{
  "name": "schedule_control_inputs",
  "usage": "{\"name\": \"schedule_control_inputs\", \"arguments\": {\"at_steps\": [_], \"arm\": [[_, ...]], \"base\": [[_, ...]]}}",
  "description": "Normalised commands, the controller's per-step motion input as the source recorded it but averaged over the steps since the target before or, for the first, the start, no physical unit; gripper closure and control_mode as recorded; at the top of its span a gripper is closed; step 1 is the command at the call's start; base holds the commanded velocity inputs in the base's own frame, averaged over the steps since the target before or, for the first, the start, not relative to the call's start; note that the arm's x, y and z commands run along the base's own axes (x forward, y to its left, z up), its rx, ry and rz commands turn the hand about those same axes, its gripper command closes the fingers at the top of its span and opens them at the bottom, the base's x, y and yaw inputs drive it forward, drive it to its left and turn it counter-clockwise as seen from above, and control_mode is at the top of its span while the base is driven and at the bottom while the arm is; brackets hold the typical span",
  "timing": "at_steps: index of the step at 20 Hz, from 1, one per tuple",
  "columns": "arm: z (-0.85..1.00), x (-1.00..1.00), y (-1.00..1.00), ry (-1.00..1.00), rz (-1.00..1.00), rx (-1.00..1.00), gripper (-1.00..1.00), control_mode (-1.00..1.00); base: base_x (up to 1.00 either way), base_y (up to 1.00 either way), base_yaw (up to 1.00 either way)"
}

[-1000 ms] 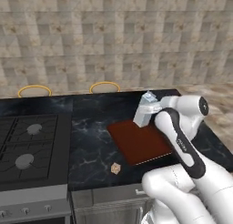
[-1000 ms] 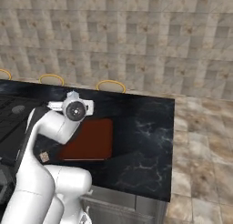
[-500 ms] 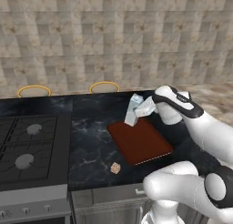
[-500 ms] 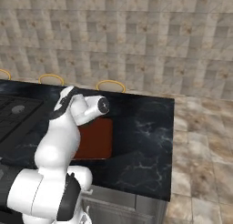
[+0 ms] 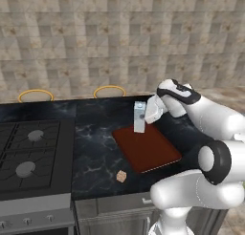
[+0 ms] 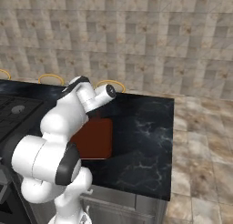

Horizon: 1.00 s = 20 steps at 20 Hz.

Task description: Take out the milk from the fridge and place it on the tray on the counter. Then take the sugar cube near the tray and place it in the tray.

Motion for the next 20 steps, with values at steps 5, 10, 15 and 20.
{"name": "schedule_control_inputs", "arguments": {"at_steps": [5,10,15,20], "arm": [[-0.01,-0.03,0.62,-0.01,-0.02,-0.15,1.0,-1.0],[-0.19,0.0,0.15,0.03,0.02,0.05,1.0,-1.0],[-0.3,0.0,-0.03,0.01,0.07,0.12,1.0,-1.0],[-0.33,0.0,0.0,0.0,0.08,0.1,1.0,-1.0]], "base": [[0.0,0.0,0.0],[0.0,0.0,0.0],[0.0,0.0,0.0],[0.0,0.0,0.0]]}}
